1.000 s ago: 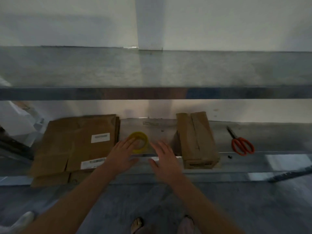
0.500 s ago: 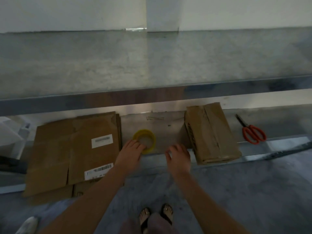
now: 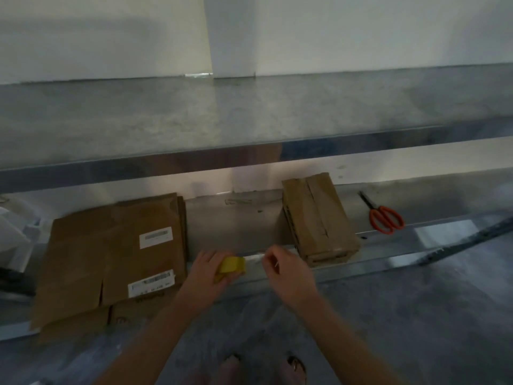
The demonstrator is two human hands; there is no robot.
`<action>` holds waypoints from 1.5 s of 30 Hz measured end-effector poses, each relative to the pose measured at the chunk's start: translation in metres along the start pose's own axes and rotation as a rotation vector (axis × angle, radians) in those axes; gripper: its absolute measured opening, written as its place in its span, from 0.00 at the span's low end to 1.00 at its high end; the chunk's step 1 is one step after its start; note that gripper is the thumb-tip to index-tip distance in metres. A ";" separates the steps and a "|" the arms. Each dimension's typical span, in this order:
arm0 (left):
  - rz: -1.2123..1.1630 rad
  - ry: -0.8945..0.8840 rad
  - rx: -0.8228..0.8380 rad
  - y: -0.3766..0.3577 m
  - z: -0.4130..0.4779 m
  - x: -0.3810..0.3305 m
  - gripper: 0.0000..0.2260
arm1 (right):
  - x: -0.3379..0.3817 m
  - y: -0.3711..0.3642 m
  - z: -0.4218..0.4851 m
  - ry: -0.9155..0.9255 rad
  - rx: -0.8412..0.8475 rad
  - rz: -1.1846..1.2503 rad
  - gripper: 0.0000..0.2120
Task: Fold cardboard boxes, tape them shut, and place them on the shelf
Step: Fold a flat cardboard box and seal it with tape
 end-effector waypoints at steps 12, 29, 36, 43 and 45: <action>-0.053 0.134 -0.092 -0.018 0.015 -0.107 0.18 | -0.054 0.131 -0.047 0.097 0.130 0.092 0.04; -0.279 0.225 -0.027 -0.026 0.027 -0.137 0.20 | -0.138 0.190 -0.031 -0.045 0.183 0.137 0.04; -0.199 0.303 -0.001 -0.028 0.038 -0.123 0.13 | -0.142 0.176 -0.018 -0.108 0.233 0.260 0.07; -0.167 0.305 0.023 -0.039 0.047 -0.114 0.11 | -0.157 0.168 -0.003 -0.181 0.279 0.302 0.07; -0.152 0.304 0.041 -0.041 0.052 -0.114 0.12 | -0.163 0.165 -0.001 -0.198 0.296 0.356 0.07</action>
Point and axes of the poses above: each hand's wrist, its own z-axis towards the middle knuckle, its own y-axis out of the back of the hand, x = y × z, the point moved 3 cm from there along z, towards the middle knuckle, and after that the axes turned 9 degrees about x, right-handed, at the moved point
